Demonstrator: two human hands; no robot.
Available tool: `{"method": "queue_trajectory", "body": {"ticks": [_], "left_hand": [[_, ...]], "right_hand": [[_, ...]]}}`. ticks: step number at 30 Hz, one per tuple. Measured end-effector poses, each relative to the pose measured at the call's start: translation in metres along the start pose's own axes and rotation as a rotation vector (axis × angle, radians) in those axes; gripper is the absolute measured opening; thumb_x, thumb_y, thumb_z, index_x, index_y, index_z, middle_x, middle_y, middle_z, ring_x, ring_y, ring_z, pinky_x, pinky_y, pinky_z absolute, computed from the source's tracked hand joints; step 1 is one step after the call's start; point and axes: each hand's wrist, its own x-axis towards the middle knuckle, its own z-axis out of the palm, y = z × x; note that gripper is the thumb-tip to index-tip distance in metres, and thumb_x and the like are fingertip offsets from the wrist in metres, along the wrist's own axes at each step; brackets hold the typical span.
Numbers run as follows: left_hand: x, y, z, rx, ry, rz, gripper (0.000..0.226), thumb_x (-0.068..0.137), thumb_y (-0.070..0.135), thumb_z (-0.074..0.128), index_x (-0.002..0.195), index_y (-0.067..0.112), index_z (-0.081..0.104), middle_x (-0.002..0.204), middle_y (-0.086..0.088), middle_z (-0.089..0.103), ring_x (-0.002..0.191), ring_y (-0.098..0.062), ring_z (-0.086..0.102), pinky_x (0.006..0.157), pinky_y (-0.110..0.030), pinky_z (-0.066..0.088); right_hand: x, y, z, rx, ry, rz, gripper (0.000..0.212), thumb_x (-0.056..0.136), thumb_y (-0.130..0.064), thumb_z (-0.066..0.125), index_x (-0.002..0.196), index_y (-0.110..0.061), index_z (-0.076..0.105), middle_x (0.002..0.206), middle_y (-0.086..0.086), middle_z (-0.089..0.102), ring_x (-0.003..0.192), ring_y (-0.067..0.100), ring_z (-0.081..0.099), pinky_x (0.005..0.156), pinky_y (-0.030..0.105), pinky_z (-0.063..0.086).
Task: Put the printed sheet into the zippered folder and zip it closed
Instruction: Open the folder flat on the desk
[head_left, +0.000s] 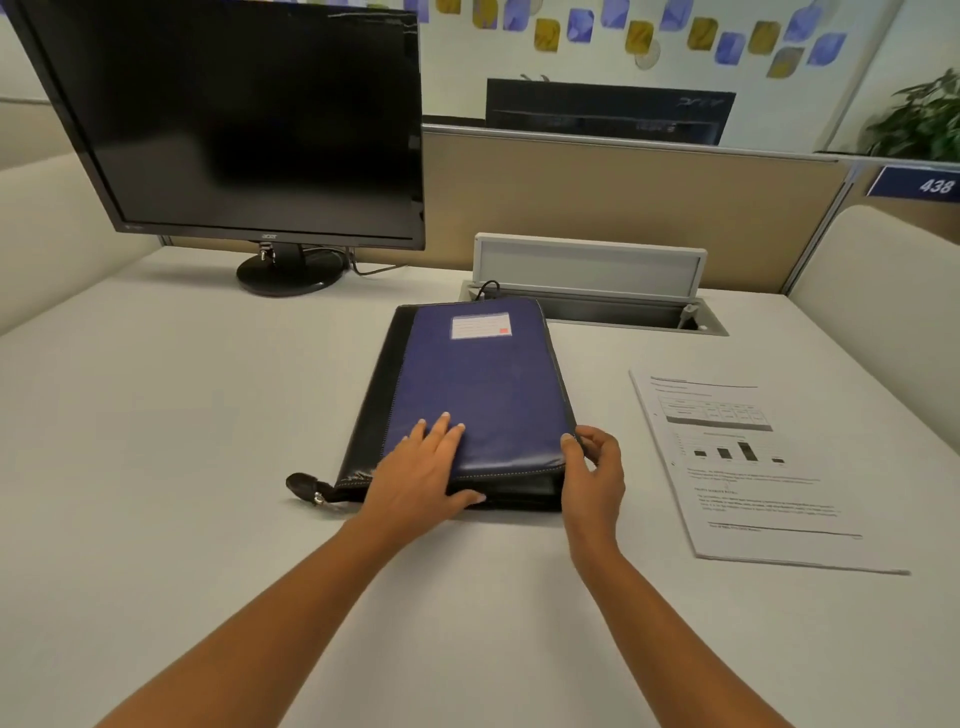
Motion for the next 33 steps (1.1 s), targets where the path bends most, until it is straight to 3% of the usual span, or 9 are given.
{"method": "queue_trajectory", "body": {"ticks": [3,7,10,15,20,22,24,29,33], "left_hand": [[0.005,0.007,-0.005,0.007,0.099,-0.022,0.072,0.087,0.058,0.042,0.144,0.021,0.021,0.154,-0.001,0.023,0.14,-0.028,0.025,0.105,-0.043,0.036],[0.007,0.001,-0.017,-0.034,0.274,-0.008,0.061,0.091,0.051,0.04,0.141,0.018,0.029,0.146,-0.002,0.04,0.129,-0.028,0.043,0.092,-0.041,0.048],[0.004,-0.005,-0.027,-0.175,0.442,0.035,0.052,0.092,0.042,0.046,0.136,0.015,0.04,0.127,-0.006,0.059,0.101,-0.028,0.062,0.078,-0.039,0.051],[-0.002,-0.017,-0.05,-0.429,0.728,-0.024,0.034,0.092,0.028,0.052,0.121,0.01,0.055,0.085,-0.014,0.069,0.07,-0.033,0.062,0.063,-0.035,0.046],[-0.005,-0.041,-0.064,-0.783,0.925,-0.292,0.032,0.098,0.031,0.039,0.086,0.005,0.054,0.056,0.005,0.043,0.049,-0.006,0.043,0.043,-0.012,0.034],[-0.008,-0.056,-0.065,-0.94,0.975,-0.435,0.035,0.099,0.034,0.035,0.091,0.007,0.055,0.065,-0.001,0.049,0.058,-0.008,0.048,0.053,-0.009,0.038],[-0.011,-0.072,-0.065,-1.065,1.01,-0.555,0.039,0.098,0.039,0.033,0.103,0.009,0.057,0.079,0.0,0.055,0.072,-0.014,0.052,0.069,-0.022,0.043],[-0.023,-0.11,-0.056,-1.248,1.039,-0.801,0.047,0.096,0.044,0.036,0.118,0.006,0.054,0.101,-0.004,0.056,0.093,-0.019,0.055,0.086,-0.033,0.049],[-0.036,-0.141,-0.043,-1.201,0.985,-0.995,0.045,0.094,0.036,0.046,0.123,0.001,0.047,0.123,-0.018,0.055,0.11,-0.034,0.054,0.097,-0.046,0.046]], "right_hand": [[-0.001,-0.017,0.005,0.156,-0.025,-0.086,0.015,0.091,-0.018,0.052,0.106,-0.02,0.052,0.1,-0.006,0.057,0.099,0.012,0.055,0.083,0.019,0.047],[-0.004,-0.032,0.012,0.289,-0.187,-0.221,0.022,0.095,-0.02,0.043,0.115,-0.024,0.048,0.113,-0.005,0.057,0.106,0.008,0.056,0.088,0.02,0.05],[-0.002,-0.03,0.018,0.257,-0.309,-0.253,0.036,0.092,-0.034,0.037,0.128,-0.029,0.039,0.122,-0.013,0.054,0.114,0.005,0.053,0.093,0.019,0.047],[0.008,0.006,0.018,-0.332,-0.535,-0.201,0.055,0.089,-0.043,0.047,0.138,-0.026,0.03,0.14,0.002,0.044,0.127,0.019,0.043,0.102,0.032,0.038],[0.011,0.037,0.017,-0.817,-0.654,-0.357,0.053,0.093,-0.041,0.042,0.14,-0.021,0.029,0.151,0.0,0.028,0.138,0.015,0.025,0.11,0.029,0.023],[0.014,0.039,0.015,-0.849,-0.65,-0.389,0.047,0.095,-0.039,0.039,0.138,-0.02,0.034,0.15,-0.001,0.028,0.137,0.014,0.026,0.111,0.028,0.02],[0.017,0.039,0.013,-0.848,-0.65,-0.401,0.045,0.095,-0.036,0.039,0.137,-0.021,0.037,0.15,-0.003,0.03,0.137,0.012,0.027,0.112,0.027,0.019],[0.02,0.042,0.012,-0.846,-0.63,-0.423,0.042,0.095,-0.033,0.041,0.135,-0.021,0.041,0.147,-0.004,0.036,0.136,0.009,0.029,0.112,0.026,0.018],[0.019,0.046,0.012,-0.841,-0.598,-0.431,0.039,0.094,-0.031,0.043,0.132,-0.022,0.045,0.145,-0.005,0.04,0.134,0.008,0.033,0.114,0.029,0.016]]}}
